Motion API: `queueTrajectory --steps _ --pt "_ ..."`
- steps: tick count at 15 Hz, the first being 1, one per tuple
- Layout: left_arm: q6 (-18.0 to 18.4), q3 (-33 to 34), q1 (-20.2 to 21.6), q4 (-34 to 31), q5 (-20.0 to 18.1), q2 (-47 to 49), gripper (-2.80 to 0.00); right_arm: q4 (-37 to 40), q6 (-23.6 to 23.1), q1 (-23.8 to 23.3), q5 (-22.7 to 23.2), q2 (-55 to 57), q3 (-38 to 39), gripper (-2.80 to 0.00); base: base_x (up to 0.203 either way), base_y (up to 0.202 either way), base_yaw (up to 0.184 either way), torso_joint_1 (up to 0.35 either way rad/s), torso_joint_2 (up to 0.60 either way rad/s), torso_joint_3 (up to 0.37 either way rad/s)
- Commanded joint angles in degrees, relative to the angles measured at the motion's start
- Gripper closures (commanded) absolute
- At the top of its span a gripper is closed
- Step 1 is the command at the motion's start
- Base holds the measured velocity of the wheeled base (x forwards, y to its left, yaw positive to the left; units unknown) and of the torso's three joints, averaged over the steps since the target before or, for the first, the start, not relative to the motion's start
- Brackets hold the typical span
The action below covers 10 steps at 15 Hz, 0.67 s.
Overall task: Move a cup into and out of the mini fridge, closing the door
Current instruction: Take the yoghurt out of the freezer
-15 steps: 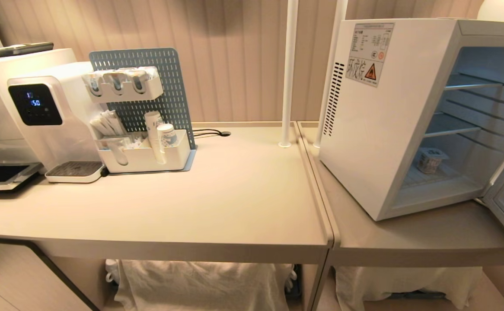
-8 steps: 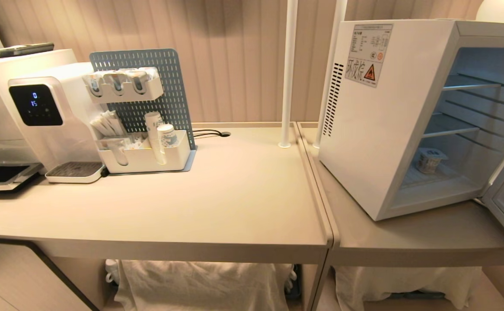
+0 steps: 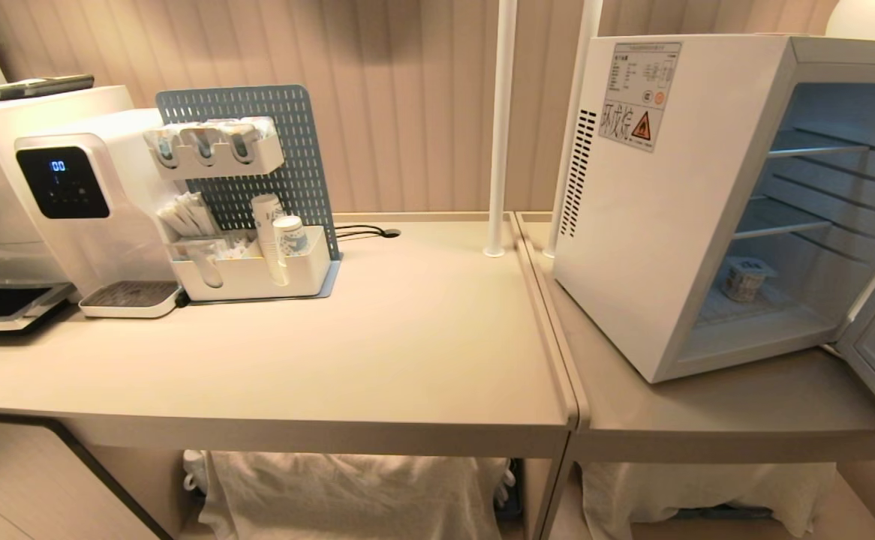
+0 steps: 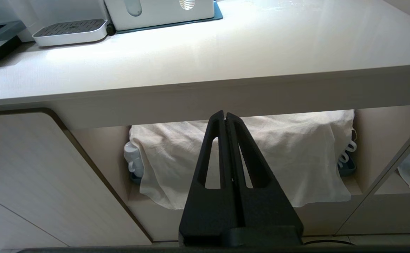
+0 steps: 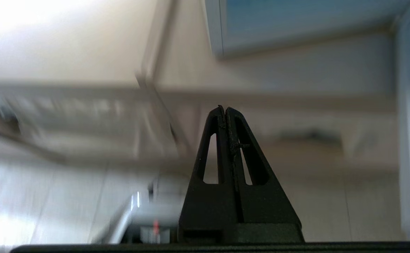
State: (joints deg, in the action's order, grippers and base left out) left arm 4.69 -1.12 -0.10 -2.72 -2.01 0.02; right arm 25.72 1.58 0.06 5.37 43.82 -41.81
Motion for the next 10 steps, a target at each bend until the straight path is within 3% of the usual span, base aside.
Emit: queueTrajectory --steps 1,3,4,8,10 --pt "0.06 -0.02 0.01 -0.01 -0.01 -0.02 0.00 1.26 -0.63 -1.38 -0.29 24.26 -2.49 0.00 0.000 0.000 0.000 0.000 0.00 0.000" --pt "-0.11 -0.02 0.01 -0.01 -0.01 -0.02 0.00 -4.69 -0.53 -4.08 -2.04 36.14 -2.81 0.00 0.000 0.000 0.000 0.000 0.00 0.000" --pt "0.15 -0.02 0.09 -0.01 -0.01 -0.02 0.00 -12.42 0.62 -5.30 -3.32 41.38 -2.09 0.00 0.000 0.000 0.000 0.000 0.00 0.000" --pt "0.06 -0.02 0.10 -0.01 -0.01 -0.02 0.00 -61.05 4.33 -7.27 -5.57 55.70 5.03 0.00 0.000 0.000 0.000 0.000 0.00 0.000" --pt "-0.49 0.07 0.08 -0.01 -0.01 -0.02 0.00 -75.62 4.34 -7.66 -7.46 64.67 5.43 0.00 0.000 0.000 0.000 0.000 0.00 0.000"
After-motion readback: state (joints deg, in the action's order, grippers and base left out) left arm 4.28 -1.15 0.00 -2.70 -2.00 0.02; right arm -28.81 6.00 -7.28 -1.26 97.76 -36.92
